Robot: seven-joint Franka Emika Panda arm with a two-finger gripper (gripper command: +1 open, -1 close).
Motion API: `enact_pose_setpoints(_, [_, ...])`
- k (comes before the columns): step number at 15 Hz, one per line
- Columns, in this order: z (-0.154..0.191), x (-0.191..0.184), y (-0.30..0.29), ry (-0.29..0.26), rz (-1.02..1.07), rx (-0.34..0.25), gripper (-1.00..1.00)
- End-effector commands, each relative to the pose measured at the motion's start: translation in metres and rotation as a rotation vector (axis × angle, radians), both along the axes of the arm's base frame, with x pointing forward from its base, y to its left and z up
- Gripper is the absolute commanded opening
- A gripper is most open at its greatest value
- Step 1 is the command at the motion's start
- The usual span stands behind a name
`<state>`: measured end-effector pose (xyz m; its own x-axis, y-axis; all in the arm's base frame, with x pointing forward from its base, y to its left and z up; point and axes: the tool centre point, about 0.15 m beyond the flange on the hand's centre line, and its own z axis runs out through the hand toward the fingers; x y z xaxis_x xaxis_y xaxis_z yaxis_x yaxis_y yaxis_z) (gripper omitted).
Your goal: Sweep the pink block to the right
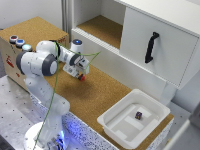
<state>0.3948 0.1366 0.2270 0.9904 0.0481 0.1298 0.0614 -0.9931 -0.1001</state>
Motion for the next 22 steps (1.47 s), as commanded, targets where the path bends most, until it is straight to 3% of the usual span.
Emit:
enact_pose_setpoints(1, [-0.002,0.017,-0.028,0.046,-0.036,-0.049,-1.00])
enact_pose_setpoints(9, [0.007,0.021,-0.083,0.024,-0.120,-0.124,-1.00])
enact_pose_setpoints(16, [0.020,0.025,-0.122,-0.003,-0.192,-0.153,-1.00])
enact_pose_setpoints(19, [0.024,0.024,-0.135,-0.011,-0.224,-0.144,-1.00])
enact_pose_setpoints(22, [0.048,0.015,-0.136,-0.013,-0.210,-0.085,-1.00])
